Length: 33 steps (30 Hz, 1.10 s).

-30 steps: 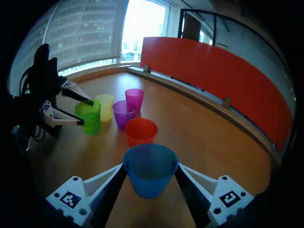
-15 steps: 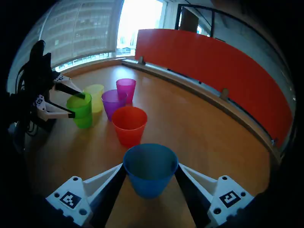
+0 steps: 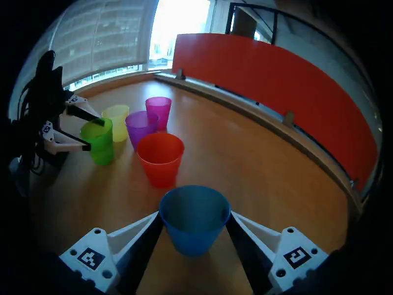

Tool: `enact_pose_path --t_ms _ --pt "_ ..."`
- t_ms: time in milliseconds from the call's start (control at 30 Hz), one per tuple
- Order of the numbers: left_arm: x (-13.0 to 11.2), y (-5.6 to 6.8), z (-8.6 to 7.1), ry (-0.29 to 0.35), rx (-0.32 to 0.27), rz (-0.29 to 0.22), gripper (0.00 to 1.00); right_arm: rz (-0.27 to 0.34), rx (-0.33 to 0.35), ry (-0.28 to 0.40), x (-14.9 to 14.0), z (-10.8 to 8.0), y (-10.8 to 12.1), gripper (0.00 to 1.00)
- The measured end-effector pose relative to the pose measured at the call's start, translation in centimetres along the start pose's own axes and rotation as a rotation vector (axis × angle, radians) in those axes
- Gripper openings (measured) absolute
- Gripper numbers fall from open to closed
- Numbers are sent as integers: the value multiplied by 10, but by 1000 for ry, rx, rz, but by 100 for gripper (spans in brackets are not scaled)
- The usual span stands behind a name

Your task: Pour water

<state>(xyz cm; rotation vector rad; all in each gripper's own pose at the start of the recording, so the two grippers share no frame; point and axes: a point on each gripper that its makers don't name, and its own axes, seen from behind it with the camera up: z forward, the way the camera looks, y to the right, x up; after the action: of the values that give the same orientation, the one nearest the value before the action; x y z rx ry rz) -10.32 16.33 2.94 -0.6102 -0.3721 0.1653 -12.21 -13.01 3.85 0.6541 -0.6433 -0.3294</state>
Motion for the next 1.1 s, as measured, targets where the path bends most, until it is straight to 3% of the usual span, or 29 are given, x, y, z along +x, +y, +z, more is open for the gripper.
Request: enact_pose_path --t_ms 467,1100 --pt "-8 7 3 -55 -27 10 87 -7 1 -21 0 3 3 90" --pt "-12 9 0 -118 -34 66 88 13 12 -22 -6 0 1 91"
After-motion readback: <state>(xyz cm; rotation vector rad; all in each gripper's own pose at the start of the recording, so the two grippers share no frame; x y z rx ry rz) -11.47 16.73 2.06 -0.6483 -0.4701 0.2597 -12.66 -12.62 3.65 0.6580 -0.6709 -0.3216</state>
